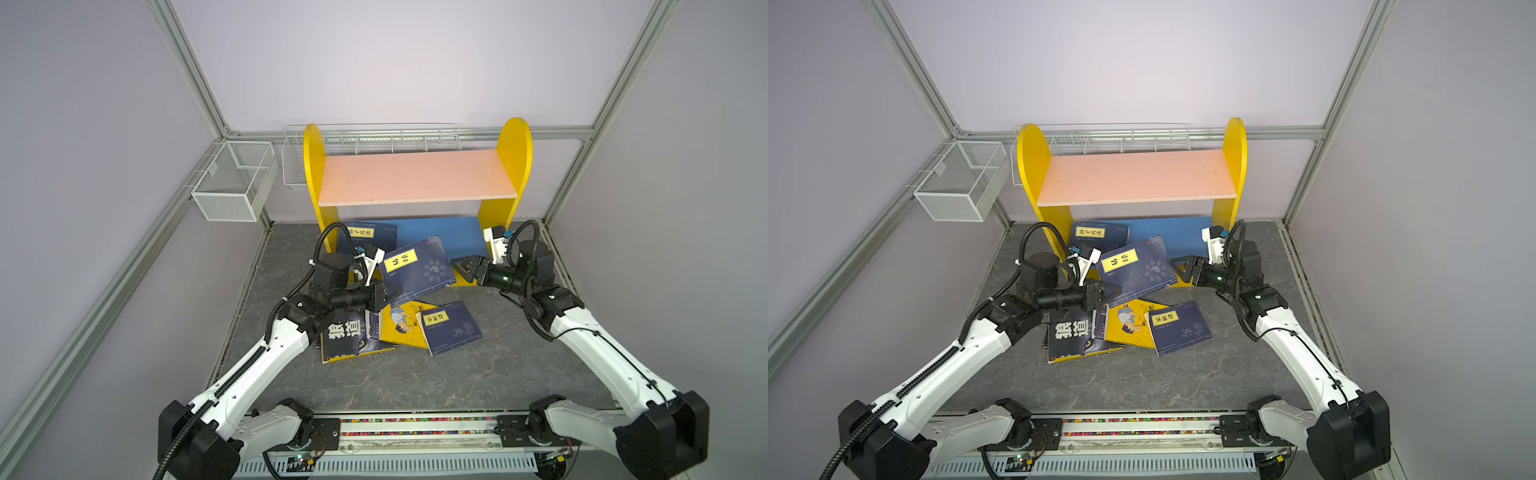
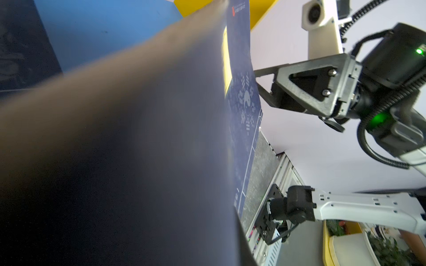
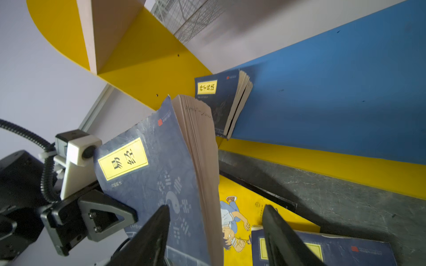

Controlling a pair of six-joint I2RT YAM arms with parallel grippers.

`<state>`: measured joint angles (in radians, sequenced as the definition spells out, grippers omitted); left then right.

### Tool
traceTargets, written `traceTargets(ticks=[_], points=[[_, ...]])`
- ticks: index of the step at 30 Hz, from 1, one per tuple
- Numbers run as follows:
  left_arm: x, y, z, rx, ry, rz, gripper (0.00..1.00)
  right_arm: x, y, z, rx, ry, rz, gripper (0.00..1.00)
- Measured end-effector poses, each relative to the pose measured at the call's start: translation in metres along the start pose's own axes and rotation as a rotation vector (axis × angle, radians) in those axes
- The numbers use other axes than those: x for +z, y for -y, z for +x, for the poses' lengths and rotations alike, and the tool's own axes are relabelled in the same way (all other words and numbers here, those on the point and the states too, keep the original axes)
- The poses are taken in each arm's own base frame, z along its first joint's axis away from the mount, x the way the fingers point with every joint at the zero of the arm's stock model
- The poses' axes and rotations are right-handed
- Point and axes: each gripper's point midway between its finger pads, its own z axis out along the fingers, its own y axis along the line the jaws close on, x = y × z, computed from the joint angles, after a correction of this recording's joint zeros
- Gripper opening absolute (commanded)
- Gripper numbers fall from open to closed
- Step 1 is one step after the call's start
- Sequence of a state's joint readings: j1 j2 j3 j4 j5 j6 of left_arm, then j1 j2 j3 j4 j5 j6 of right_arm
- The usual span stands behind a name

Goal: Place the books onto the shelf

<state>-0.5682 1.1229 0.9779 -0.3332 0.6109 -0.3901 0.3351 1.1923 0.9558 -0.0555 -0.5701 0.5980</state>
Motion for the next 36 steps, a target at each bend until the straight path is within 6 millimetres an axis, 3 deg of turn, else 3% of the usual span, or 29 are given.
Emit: traceTargets(ticks=[3,11,16,20,21,23,25,28,32,36], points=[[-0.002,0.008,0.002,0.017,-0.012,0.037,0.0,0.004,-0.007,0.008,0.009,-0.049,-0.066,0.51],[-0.007,0.012,0.003,0.041,-0.014,0.06,0.0,0.006,-0.021,0.02,0.024,-0.1,-0.192,0.38],[-0.007,0.009,0.006,0.046,-0.028,0.05,0.0,0.003,-0.025,0.028,0.035,-0.114,-0.237,0.19],[-0.005,0.004,0.01,0.033,-0.044,0.032,0.01,-0.002,-0.029,0.031,0.044,-0.108,-0.263,0.09],[-0.004,0.002,0.01,0.031,-0.042,0.022,0.07,-0.003,-0.03,0.03,0.04,-0.103,-0.269,0.08],[-0.003,-0.002,0.007,0.034,-0.03,0.002,0.28,-0.005,-0.033,0.028,0.037,-0.091,-0.275,0.06],[-0.004,-0.009,-0.001,0.031,0.009,-0.046,0.57,-0.005,-0.033,0.026,0.047,-0.078,-0.273,0.06],[-0.007,-0.026,-0.017,0.015,0.086,-0.147,0.79,-0.003,-0.033,0.021,0.071,-0.051,-0.261,0.06],[-0.03,-0.054,-0.037,-0.044,0.241,-0.345,0.94,-0.002,-0.031,0.004,0.104,0.032,-0.234,0.06],[-0.073,-0.086,-0.04,-0.149,0.401,-0.582,0.95,0.005,-0.029,-0.017,0.127,0.119,-0.209,0.06]])
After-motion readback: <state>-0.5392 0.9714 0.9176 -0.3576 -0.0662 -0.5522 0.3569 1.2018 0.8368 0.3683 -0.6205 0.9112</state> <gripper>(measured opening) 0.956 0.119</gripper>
